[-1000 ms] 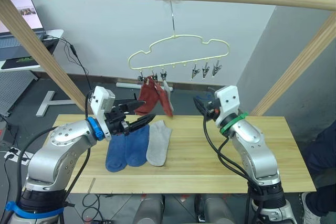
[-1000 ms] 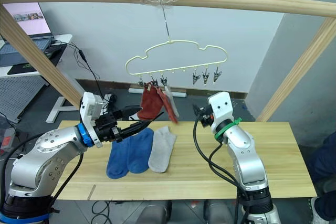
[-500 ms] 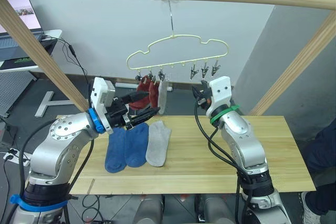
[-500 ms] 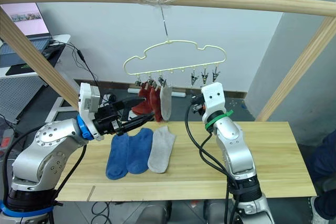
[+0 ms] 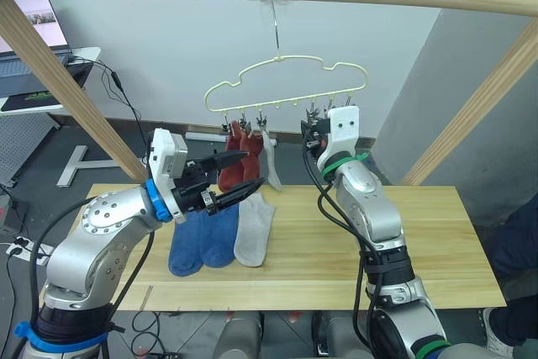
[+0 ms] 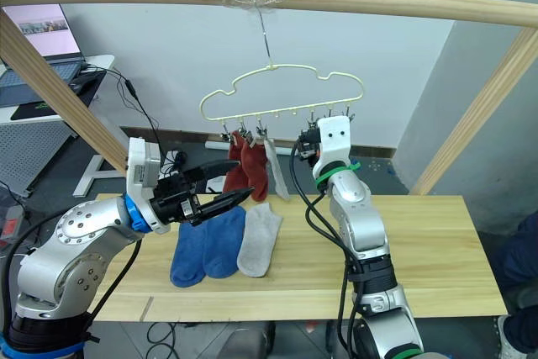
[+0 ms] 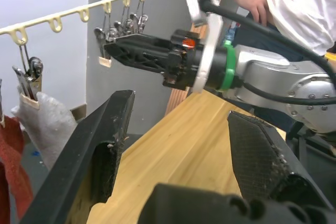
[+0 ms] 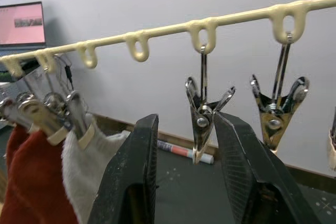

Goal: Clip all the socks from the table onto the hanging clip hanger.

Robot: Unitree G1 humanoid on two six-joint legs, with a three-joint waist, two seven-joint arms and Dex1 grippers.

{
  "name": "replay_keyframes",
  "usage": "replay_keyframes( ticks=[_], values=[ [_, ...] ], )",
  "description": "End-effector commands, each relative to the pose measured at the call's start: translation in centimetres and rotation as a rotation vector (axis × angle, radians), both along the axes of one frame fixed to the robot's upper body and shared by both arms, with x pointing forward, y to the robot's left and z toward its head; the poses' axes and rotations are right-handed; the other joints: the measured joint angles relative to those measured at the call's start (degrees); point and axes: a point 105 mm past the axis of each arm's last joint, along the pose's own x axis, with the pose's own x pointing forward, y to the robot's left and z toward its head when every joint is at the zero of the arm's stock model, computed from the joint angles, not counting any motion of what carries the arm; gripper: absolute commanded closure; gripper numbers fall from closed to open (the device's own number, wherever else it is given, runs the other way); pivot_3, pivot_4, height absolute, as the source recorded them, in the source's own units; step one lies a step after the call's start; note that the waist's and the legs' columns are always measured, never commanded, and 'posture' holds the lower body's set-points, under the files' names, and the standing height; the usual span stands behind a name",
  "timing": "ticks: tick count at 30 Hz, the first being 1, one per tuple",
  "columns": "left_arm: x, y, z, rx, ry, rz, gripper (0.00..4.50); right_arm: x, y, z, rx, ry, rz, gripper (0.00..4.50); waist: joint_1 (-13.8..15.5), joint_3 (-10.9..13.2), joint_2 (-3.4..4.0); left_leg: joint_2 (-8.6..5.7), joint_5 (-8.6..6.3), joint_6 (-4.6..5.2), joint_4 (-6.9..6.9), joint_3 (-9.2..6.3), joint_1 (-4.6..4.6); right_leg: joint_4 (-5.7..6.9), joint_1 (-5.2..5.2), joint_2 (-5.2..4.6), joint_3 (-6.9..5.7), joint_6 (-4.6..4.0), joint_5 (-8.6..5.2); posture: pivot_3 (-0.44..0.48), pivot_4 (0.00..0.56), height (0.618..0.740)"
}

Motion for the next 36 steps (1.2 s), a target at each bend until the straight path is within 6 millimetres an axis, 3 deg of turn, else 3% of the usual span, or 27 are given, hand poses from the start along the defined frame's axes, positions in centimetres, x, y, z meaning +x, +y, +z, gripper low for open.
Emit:
replay_keyframes(
  ticks=[1,12,36],
  values=[
    [-0.5,-0.1,1.3,-0.017,-0.051,-0.003,1.28,0.0,0.2,1.8,0.045,-0.052,-0.001,2.8,0.01,0.0,0.0,0.0,0.0,0.0,0.0,-0.01,0.0,0.0,0.0,0.0,0.0,0.0,0.0,0.207,0.155,0.74],
    [-0.6,-0.2,1.3,-0.023,-0.044,0.002,1.28,0.3,0.4,1.6,0.056,-0.02,-0.011,2.8,0.01,0.01,0.01,0.0,0.0,0.01,0.0,-0.01,0.0,0.01,0.0,0.01,-0.01,0.0,0.0,0.211,0.165,0.74],
    [-1.0,-0.8,2.4,-0.054,-0.063,-0.018,1.28,1.2,1.8,3.4,0.049,-0.092,0.004,2.8,0.01,0.03,0.05,0.01,-0.01,0.01,-0.02,-0.01,0.0,0.01,-0.02,0.05,-0.02,0.0,0.0,0.223,0.178,0.74]
  ],
)
